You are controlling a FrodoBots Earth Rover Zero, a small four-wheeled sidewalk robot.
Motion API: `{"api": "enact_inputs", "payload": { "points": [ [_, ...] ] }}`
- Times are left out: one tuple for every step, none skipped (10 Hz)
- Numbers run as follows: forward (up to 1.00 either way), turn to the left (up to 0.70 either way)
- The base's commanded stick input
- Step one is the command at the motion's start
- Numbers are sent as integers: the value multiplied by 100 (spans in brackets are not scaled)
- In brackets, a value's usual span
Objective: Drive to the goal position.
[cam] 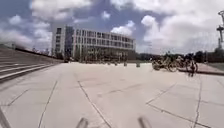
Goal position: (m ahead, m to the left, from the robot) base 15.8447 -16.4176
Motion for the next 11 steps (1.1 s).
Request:
{"api": "enact_inputs", "payload": {
  "points": [
    [50,0],
    [50,0],
    [50,0],
    [50,0],
    [50,0],
    [50,0],
    [50,0],
    [50,0],
    [50,-18],
    [50,-50],
    [50,-50]
  ]
}}
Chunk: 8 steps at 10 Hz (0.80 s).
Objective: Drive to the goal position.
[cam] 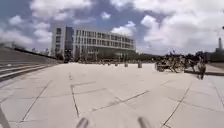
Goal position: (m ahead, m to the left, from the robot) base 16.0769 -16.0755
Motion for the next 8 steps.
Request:
{"api": "enact_inputs", "payload": {
  "points": [
    [50,-50],
    [50,-50],
    [50,-32],
    [50,0],
    [50,0],
    [50,0],
    [50,0],
    [50,0]
  ]
}}
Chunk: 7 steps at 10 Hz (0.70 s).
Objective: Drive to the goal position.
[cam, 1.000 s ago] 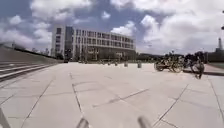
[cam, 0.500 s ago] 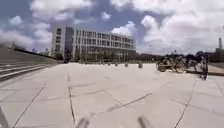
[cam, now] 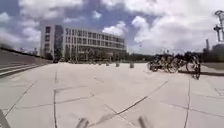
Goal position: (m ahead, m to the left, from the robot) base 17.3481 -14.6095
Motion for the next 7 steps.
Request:
{"api": "enact_inputs", "payload": {
  "points": [
    [50,0],
    [50,0],
    [50,0],
    [50,0],
    [50,0],
    [50,0],
    [50,0]
  ]
}}
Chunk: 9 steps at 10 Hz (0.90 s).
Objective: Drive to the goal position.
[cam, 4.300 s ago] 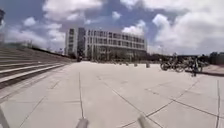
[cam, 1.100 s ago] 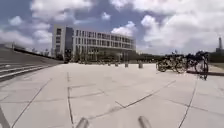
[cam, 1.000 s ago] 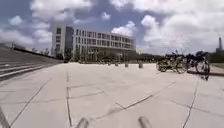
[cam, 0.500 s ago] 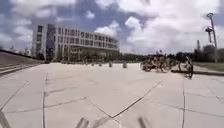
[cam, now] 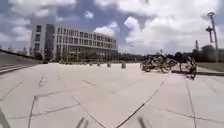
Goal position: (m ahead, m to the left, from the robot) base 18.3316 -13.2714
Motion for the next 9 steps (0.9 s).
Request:
{"api": "enact_inputs", "payload": {
  "points": [
    [50,0],
    [50,0],
    [50,0],
    [50,0],
    [50,0],
    [50,0],
    [50,0],
    [50,0],
    [50,0]
  ]
}}
